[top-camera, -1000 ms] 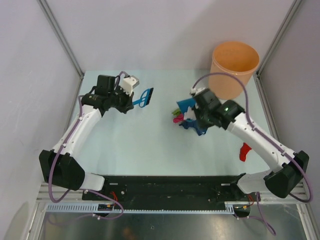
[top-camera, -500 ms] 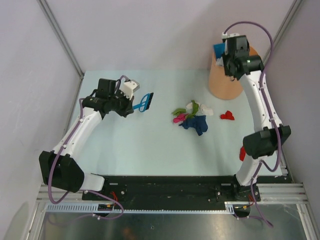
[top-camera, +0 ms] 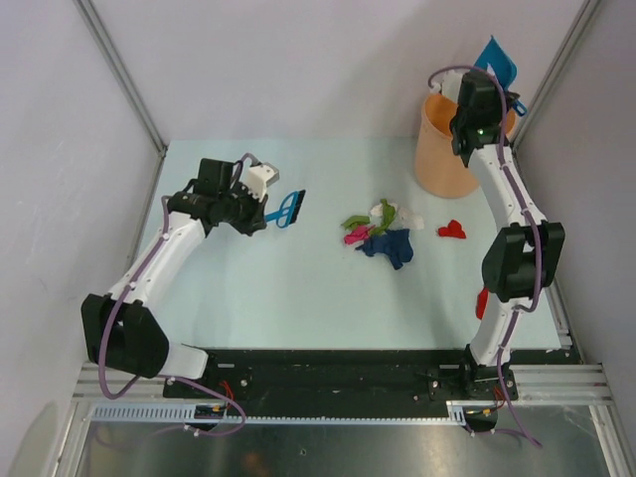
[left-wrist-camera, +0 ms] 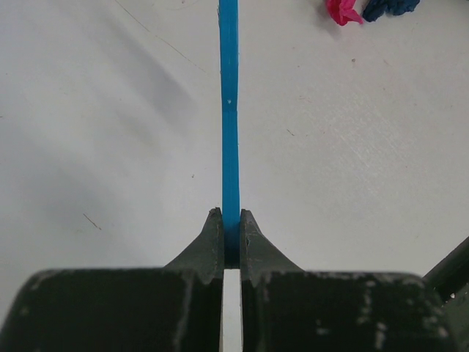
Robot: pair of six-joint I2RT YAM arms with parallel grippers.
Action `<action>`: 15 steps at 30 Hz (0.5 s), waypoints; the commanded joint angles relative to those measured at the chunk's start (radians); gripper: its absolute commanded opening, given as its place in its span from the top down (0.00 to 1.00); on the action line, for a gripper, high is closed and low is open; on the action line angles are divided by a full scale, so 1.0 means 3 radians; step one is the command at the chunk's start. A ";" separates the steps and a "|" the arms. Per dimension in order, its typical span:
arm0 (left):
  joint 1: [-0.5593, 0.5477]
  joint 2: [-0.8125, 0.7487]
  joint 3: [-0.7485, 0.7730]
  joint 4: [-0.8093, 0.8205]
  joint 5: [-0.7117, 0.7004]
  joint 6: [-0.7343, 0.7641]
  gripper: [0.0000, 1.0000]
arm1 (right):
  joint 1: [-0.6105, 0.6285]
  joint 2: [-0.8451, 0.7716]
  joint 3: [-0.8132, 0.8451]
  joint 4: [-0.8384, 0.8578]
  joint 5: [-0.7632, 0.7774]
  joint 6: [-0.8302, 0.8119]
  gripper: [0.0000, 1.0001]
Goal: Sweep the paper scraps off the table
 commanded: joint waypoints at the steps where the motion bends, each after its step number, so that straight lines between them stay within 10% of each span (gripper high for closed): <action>1: 0.0000 0.0026 0.0008 0.0053 0.0103 0.0051 1.00 | -0.0098 -0.0242 -0.0860 0.1744 0.0013 -0.2124 1.00; 15: -0.0046 0.0047 0.0049 0.0048 0.0083 0.0072 1.00 | -0.0242 -0.0345 -0.1292 0.2857 -0.0469 -0.2483 1.00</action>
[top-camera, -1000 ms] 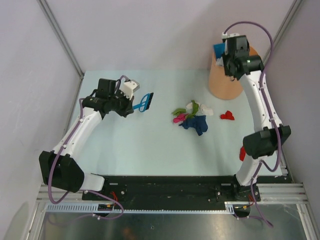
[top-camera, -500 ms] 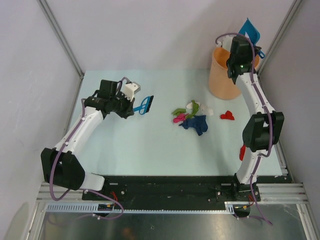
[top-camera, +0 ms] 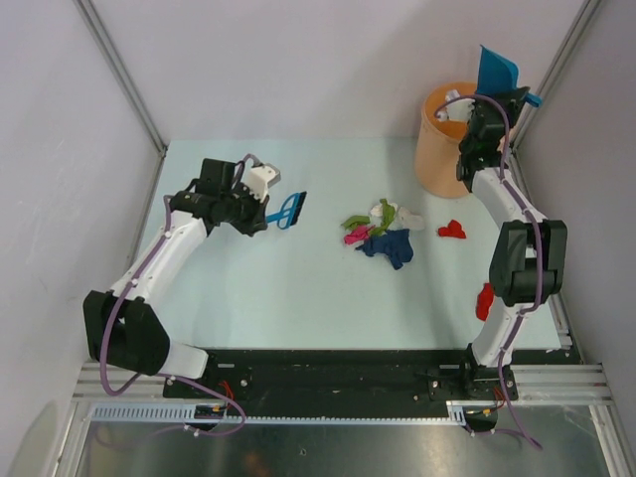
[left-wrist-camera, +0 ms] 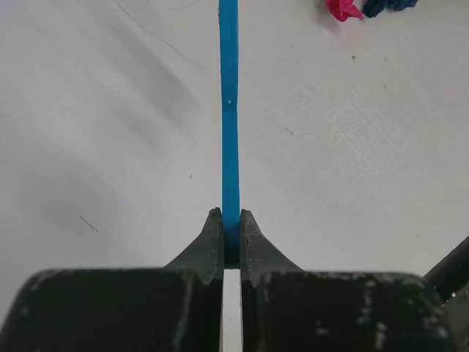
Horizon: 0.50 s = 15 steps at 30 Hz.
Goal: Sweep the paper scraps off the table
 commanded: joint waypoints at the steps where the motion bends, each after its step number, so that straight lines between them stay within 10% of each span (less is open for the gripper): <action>1: -0.0050 -0.0012 0.0049 0.0048 0.0068 0.0058 1.00 | 0.0034 -0.0184 0.0250 0.0195 0.0045 0.0065 1.00; 7: -0.0528 0.0131 0.0319 0.0053 -0.0116 0.0037 1.00 | 0.0086 -0.0403 0.1027 -0.1103 0.0424 0.2588 1.00; 15: -0.1500 0.1444 0.1942 0.0053 0.0399 -0.0830 1.00 | 0.0101 -0.1016 0.0813 -0.2075 0.0424 0.4182 1.00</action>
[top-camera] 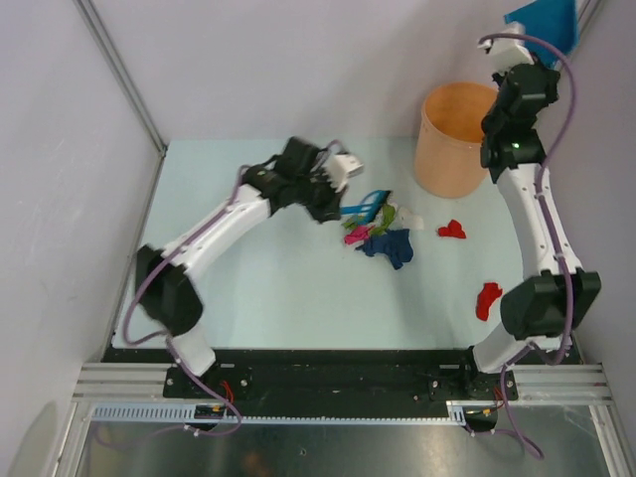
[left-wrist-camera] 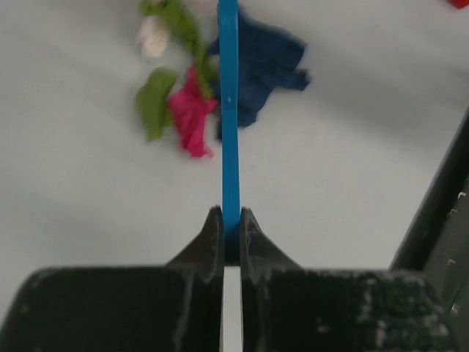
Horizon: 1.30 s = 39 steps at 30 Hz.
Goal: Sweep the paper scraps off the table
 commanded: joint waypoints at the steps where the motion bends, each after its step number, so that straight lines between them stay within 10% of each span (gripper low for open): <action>1: -0.0407 0.0780 0.1051 0.0104 0.0483 -0.0716 1.00 | -0.0010 -0.0316 -0.0007 -0.0803 0.0078 0.1258 1.00; 7: -0.0729 0.2308 0.2933 0.0109 0.0418 -0.1279 1.00 | 0.0042 -0.0730 -0.0319 -0.1070 -0.0142 0.1693 1.00; 10: -0.0928 0.2760 0.3573 0.0175 -0.0504 -0.0974 1.00 | 0.0153 -0.0970 -0.0559 -0.0917 -0.0096 0.1622 1.00; 18: -0.1430 0.2822 0.2931 0.1596 -0.2036 0.1357 1.00 | 0.0323 -0.1370 -0.0897 -0.0844 -0.0259 0.1637 1.00; 26: -0.1553 0.3102 0.2629 0.1879 -0.2016 0.3137 1.00 | 0.0369 -0.1518 -0.1025 -0.0804 -0.0382 0.1612 1.00; 39: -0.1609 0.2618 0.1203 0.1843 -0.2031 0.3993 1.00 | 0.0522 -0.1493 -0.1122 -0.0839 -0.0311 0.1499 1.00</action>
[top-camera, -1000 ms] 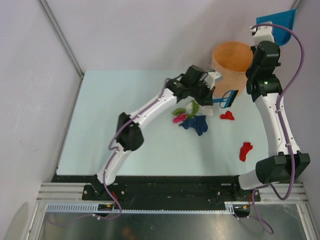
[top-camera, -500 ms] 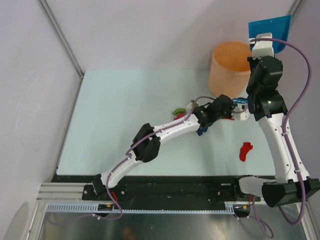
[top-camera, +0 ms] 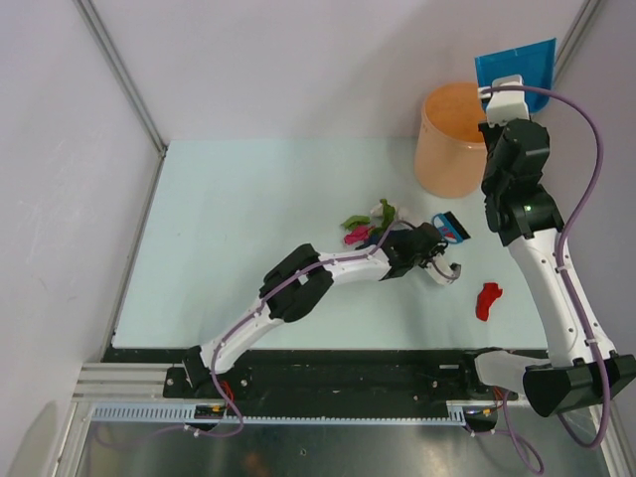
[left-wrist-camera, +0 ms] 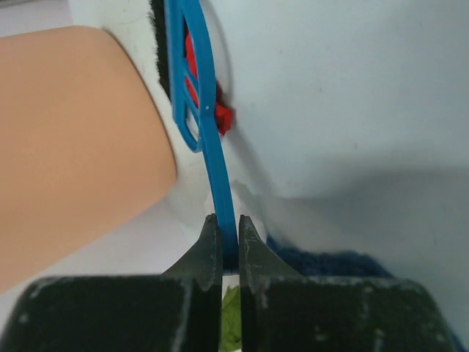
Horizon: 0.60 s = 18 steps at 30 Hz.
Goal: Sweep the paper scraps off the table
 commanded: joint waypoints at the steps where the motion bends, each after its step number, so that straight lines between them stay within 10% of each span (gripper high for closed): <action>1: -0.0023 -0.0445 -0.0509 -0.0221 -0.0034 0.0339 1.00 | 0.0094 -0.0009 0.0023 0.0066 0.0067 -0.0045 1.00; 18: 0.0508 -0.1978 -0.2770 -0.0246 -0.0039 -0.0523 1.00 | 0.0845 -0.0162 0.0110 -0.1288 -0.0070 0.1038 1.00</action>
